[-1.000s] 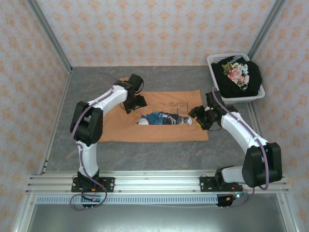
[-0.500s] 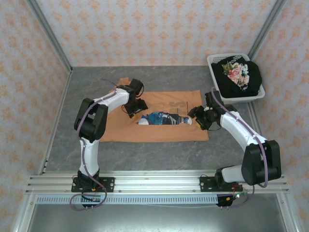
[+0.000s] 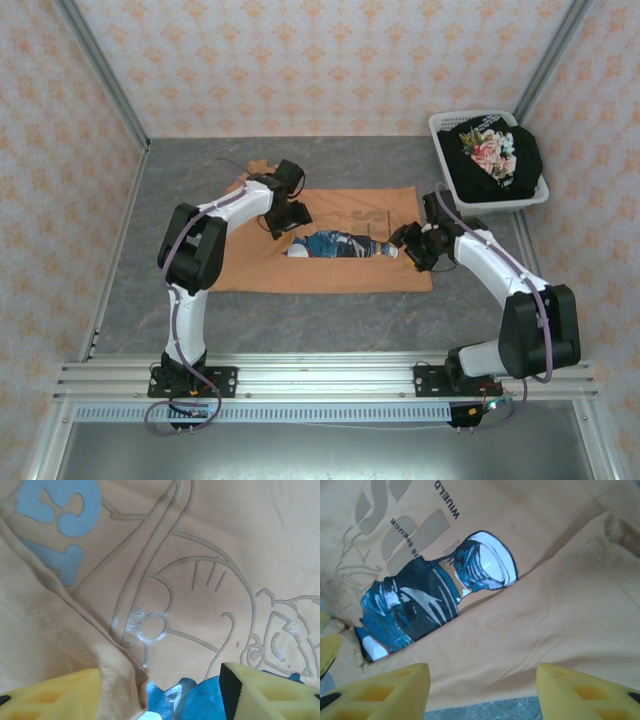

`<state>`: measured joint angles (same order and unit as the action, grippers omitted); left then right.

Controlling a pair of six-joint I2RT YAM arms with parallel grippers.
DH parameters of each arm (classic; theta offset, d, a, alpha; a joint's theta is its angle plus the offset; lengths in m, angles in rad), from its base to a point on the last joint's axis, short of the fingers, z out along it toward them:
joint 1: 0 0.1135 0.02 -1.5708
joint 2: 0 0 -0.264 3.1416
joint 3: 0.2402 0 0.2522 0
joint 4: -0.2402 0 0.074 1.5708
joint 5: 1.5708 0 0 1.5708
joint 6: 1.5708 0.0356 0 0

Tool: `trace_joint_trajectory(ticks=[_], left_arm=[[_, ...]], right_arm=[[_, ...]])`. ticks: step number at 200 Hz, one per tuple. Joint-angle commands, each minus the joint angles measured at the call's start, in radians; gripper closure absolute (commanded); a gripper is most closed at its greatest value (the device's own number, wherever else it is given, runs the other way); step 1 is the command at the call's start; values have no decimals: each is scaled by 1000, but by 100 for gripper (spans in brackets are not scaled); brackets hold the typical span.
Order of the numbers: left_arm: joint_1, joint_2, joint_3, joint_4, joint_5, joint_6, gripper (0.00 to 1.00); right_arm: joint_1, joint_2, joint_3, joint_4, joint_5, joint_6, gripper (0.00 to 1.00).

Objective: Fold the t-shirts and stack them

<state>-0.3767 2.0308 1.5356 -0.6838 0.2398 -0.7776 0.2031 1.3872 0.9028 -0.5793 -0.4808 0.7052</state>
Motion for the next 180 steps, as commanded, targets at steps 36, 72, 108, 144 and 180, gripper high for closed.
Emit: trace_joint_trajectory(ticks=[36,72,108,144,180], left_arm=[[115,-328,-280,-80,-59,-59,53],[200,-354,-441,-69,-56,-116,72],[228,-292,-480,-72,-115,-172,83],[249,-294,-566,-118,-172,-270,86],[257,-398,-685,-145,-217,-329,86]], right_arm=[[-18,40,-26,-62,138,33,55],[-22,126,-3,-72,140,34,68],[-23,226,19,-116,194,42,73],[3,309,43,-189,196,5,72],[69,307,3,-264,160,-34,69]])
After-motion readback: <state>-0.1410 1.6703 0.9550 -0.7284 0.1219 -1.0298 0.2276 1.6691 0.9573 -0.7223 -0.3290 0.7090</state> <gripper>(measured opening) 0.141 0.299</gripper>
